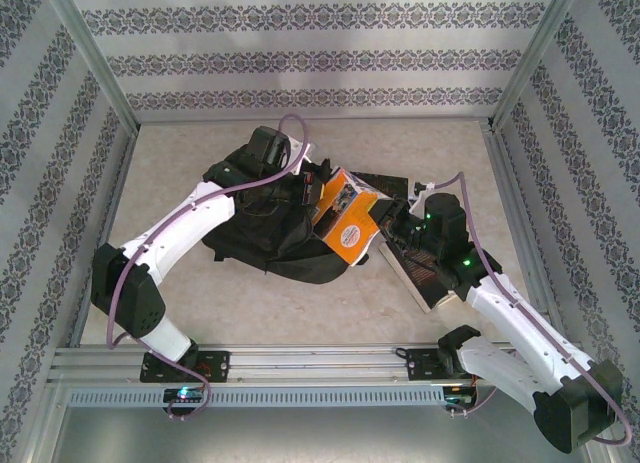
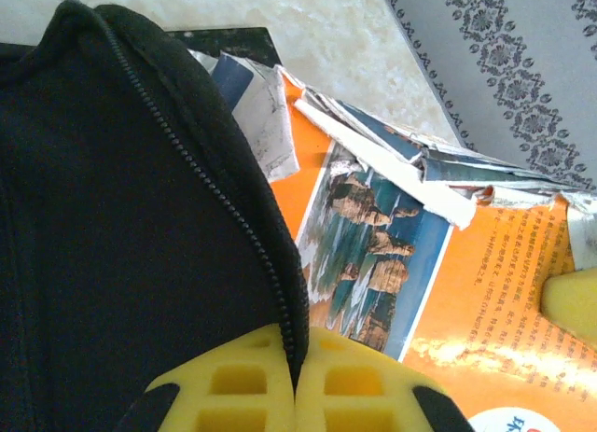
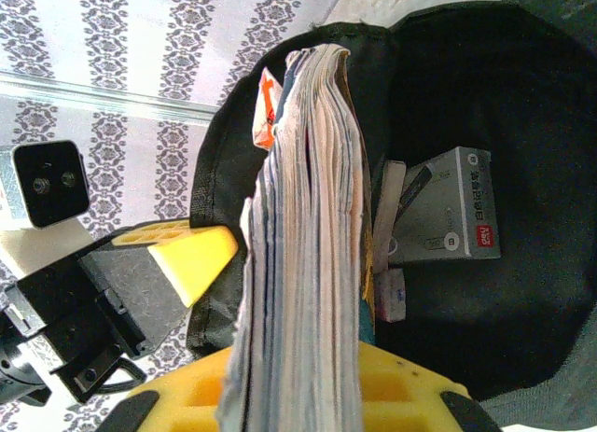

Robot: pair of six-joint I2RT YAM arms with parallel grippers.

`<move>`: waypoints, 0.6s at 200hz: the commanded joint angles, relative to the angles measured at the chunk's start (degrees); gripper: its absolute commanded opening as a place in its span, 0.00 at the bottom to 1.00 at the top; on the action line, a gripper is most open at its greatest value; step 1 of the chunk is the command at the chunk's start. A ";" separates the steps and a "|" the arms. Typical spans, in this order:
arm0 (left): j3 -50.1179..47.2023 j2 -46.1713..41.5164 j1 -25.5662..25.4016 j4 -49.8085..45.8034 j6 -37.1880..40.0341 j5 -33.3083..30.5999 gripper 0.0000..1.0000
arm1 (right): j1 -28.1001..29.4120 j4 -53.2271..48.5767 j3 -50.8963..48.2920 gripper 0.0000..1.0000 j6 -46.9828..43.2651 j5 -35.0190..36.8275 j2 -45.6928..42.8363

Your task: Pack the student bag

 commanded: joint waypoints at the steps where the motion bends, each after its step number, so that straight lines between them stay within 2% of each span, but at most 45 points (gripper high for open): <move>1: 3.90 -1.88 1.20 -3.33 2.74 -1.51 0.00 | 0.61 1.92 0.48 0.00 -2.74 1.39 -2.00; 53: 10.77 -5.96 2.97 -9.86 6.96 -10.44 0.00 | 0.70 -0.13 -3.19 0.00 -2.99 2.60 -3.97; 120: 12.63 -7.81 4.60 -9.83 6.93 -10.10 0.00 | 0.97 5.97 -5.86 0.00 1.45 -1.09 -1.83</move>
